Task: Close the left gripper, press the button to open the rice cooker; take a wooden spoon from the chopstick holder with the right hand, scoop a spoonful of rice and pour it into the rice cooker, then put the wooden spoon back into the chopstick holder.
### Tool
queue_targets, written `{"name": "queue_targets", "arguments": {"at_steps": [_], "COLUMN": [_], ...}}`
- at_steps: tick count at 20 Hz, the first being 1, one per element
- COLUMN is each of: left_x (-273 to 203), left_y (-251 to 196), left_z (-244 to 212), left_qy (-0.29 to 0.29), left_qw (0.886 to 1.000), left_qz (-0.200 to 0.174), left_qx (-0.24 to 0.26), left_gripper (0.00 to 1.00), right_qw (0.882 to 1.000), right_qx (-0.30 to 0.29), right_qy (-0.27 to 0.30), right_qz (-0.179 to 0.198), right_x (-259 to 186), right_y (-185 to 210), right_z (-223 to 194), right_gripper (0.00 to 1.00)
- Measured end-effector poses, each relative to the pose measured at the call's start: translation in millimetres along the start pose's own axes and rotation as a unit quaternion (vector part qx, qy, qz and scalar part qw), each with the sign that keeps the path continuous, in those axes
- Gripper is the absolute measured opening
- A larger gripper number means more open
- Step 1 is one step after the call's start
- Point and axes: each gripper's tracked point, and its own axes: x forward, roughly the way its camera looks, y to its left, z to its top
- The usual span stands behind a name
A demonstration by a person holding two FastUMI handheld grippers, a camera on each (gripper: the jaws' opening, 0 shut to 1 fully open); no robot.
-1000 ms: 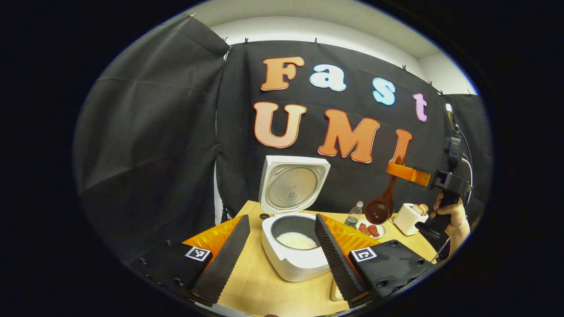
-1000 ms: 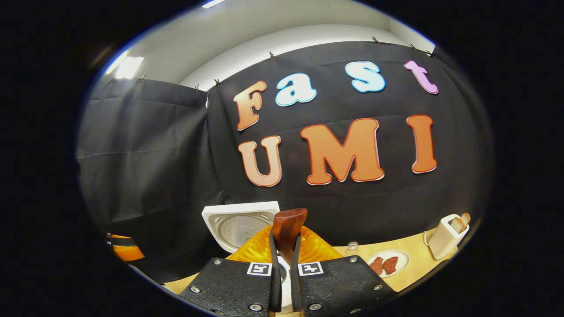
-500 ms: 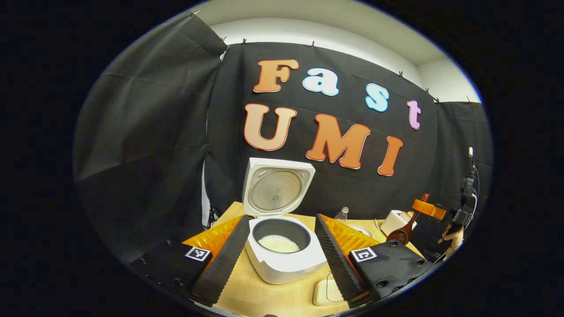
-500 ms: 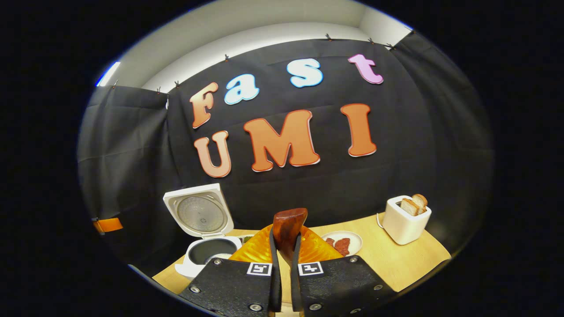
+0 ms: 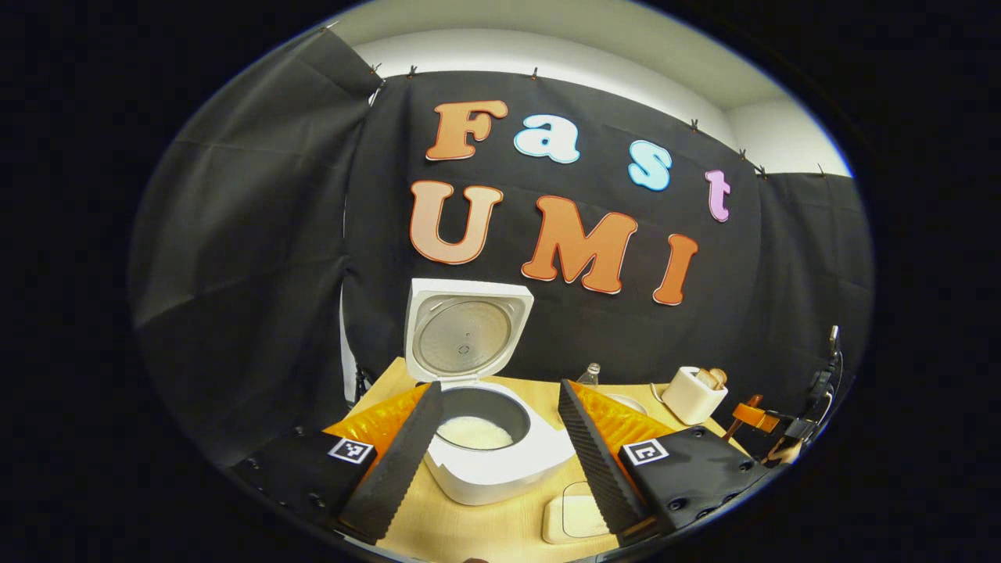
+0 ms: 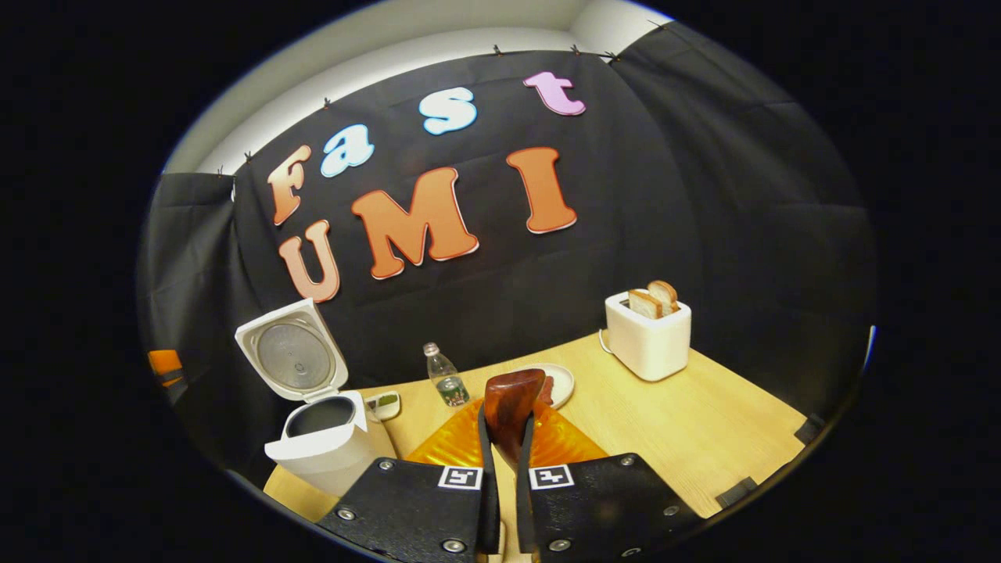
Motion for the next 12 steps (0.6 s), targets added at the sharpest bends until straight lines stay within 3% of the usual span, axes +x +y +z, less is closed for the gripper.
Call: {"name": "queue_targets", "arguments": {"at_steps": [6, 12], "left_x": [-1.3, -1.1], "left_y": [-4.6, -7.7], "left_z": [13.0, 16.6], "left_qy": [-0.021, -0.031], "left_qw": [0.999, 0.999], "left_qz": [0.009, 0.009], "left_qx": [0.042, 0.033], "left_gripper": [1.0, 1.0], "right_qw": [0.999, 0.994], "right_qx": [0.031, 0.099], "right_qy": [0.013, 0.039], "right_qz": [-0.022, -0.033], "right_x": [16.4, 27.5], "right_y": [-31.1, -48.1], "right_z": [-47.7, -81.2], "right_gripper": [0.08, 0.08]}}
